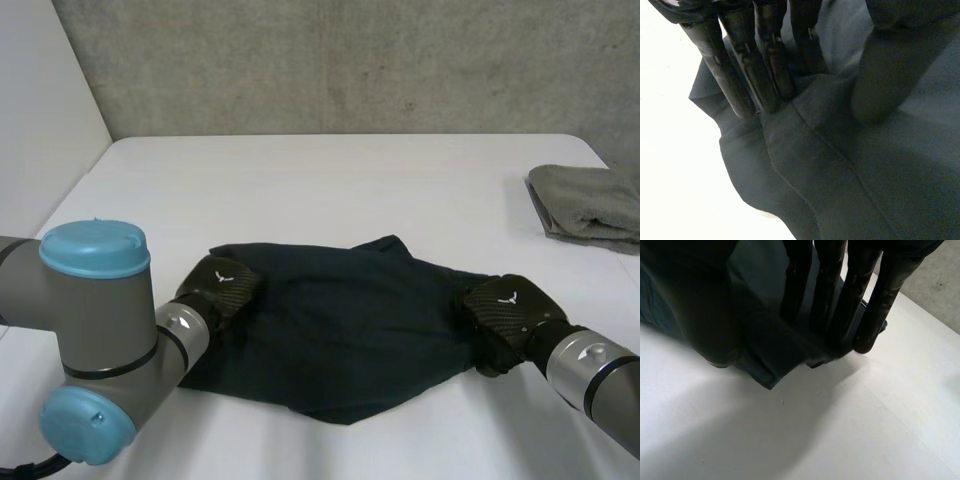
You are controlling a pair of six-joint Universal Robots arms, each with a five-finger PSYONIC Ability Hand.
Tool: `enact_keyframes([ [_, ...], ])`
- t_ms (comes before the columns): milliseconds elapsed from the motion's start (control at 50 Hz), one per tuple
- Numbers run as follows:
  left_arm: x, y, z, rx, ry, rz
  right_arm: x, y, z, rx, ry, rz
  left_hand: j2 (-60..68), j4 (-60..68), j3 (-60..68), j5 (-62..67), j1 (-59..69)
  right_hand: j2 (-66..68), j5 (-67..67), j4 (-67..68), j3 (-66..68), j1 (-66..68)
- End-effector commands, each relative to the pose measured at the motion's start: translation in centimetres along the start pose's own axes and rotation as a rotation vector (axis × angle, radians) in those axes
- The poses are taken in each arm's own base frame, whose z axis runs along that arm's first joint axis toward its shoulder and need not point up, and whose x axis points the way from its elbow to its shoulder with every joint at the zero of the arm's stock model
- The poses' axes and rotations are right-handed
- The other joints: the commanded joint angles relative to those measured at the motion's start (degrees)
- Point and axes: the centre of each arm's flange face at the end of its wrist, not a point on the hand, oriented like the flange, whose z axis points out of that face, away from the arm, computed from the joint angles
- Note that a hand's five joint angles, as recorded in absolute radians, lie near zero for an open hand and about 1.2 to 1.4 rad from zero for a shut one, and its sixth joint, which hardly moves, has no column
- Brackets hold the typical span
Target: Fold the laundry.
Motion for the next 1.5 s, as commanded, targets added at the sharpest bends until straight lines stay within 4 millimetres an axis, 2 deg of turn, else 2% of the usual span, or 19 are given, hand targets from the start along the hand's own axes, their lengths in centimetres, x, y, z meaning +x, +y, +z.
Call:
enact_keyframes([
  [20,-0.4,-0.6,0.3,0.014,-0.022,0.001,0.6,-0.4,0.9,0.004,0.001,-0.006,25.9,26.1,26.2,26.8,28.5,32.7,34.1,32.9,32.4,40.8],
  [240,-1.6,-3.9,1.4,0.109,-0.066,0.126,2.8,-4.4,2.5,0.028,0.009,-0.061,27.0,27.1,27.3,27.8,29.5,34.5,35.9,34.7,34.3,42.7],
  [320,-2.8,-5.7,3.2,0.157,-0.116,0.226,2.7,-7.3,3.9,0.062,-0.019,-0.118,27.0,27.1,27.3,27.8,29.5,34.5,35.9,34.7,34.3,42.7],
  [380,-4.4,-8.7,4.6,0.245,-0.190,0.288,3.6,-11.3,5.4,0.153,0.039,-0.174,27.0,27.1,27.3,27.8,29.5,34.5,35.9,34.7,34.3,42.7],
  [400,-4.9,-9.7,4.8,0.273,-0.213,0.301,4.2,-13.6,6.0,0.218,0.088,-0.200,27.0,27.1,27.3,27.8,29.5,34.5,35.9,34.7,34.3,42.7],
  [420,-6.4,-12.3,5.1,0.348,-0.282,0.319,4.6,-14.9,6.2,0.258,0.113,-0.212,27.0,27.1,27.3,27.8,29.5,34.5,35.9,34.7,34.3,42.7],
  [460,-7.7,-14.7,5.2,0.428,-0.343,0.322,5.3,-17.8,6.5,0.350,0.170,-0.229,27.0,27.1,27.3,27.8,29.5,34.5,35.9,34.7,34.3,42.7],
  [480,-8.4,-16.1,5.1,0.479,-0.378,0.320,6.5,-20.6,6.6,0.451,0.238,-0.240,27.0,27.1,27.3,27.8,29.5,34.5,35.9,34.7,34.3,42.7],
  [500,-9.6,-18.9,4.5,0.590,-0.446,0.316,7.0,-22.1,6.5,0.510,0.270,-0.243,27.0,27.1,27.3,27.8,29.5,34.5,35.9,34.7,34.3,42.7],
  [560,-11.6,-23.7,2.7,0.809,-0.578,0.294,8.6,-27.1,5.5,0.750,0.383,-0.196,27.0,27.1,27.3,27.8,29.5,34.5,35.9,34.7,34.3,42.7],
  [660,-12.0,-26.1,1.3,0.992,-0.662,0.242,9.9,-29.8,4.3,0.939,0.435,-0.079,27.0,27.1,27.3,27.8,29.5,34.5,35.9,34.7,34.3,42.7],
  [780,-12.2,-24.4,0.6,0.940,-0.667,0.157,9.4,-28.2,5.5,0.881,0.404,-0.062,27.0,27.1,27.3,27.8,29.5,34.5,35.9,34.7,34.3,42.7],
  [940,-9.7,-17.9,2.5,0.753,-0.538,0.101,7.6,-24.2,6.6,0.726,0.310,-0.062,27.0,27.1,27.3,27.8,29.5,34.5,35.9,34.7,34.3,42.7],
  [1040,-6.4,-11.4,3.7,0.560,-0.425,0.099,4.9,-18.1,8.5,0.497,0.188,-0.052,27.0,27.1,27.3,27.8,29.5,34.5,35.9,34.7,34.3,42.7],
  [1160,-2.1,-6.0,3.2,0.400,-0.298,0.124,1.9,-11.4,8.3,0.202,0.087,-0.109,27.0,27.1,27.3,27.8,29.5,34.5,35.9,34.7,34.3,42.7],
  [1180,-1.5,-5.3,3.0,0.378,-0.278,0.129,1.2,-9.7,7.9,0.117,0.053,-0.139,27.0,27.1,27.3,27.8,29.5,34.5,35.9,34.7,34.3,42.7],
  [1220,-0.2,-3.9,2.0,0.315,-0.229,0.146,0.4,-8.2,7.4,0.039,0.017,-0.169,27.0,27.1,27.3,27.8,29.5,34.5,35.9,34.7,34.3,42.7],
  [1300,0.4,-2.8,-0.3,0.212,-0.177,0.160,-0.7,-5.6,5.9,-0.106,-0.049,-0.201,27.0,27.1,27.3,27.8,29.5,34.5,35.9,34.7,34.3,42.7],
  [1500,0.5,-1.3,-8.0,-0.072,-0.049,0.190,0.6,-6.7,-1.2,-0.178,-0.039,-0.286,27.0,27.1,27.3,27.8,29.5,34.5,35.9,34.7,34.3,42.7],
])
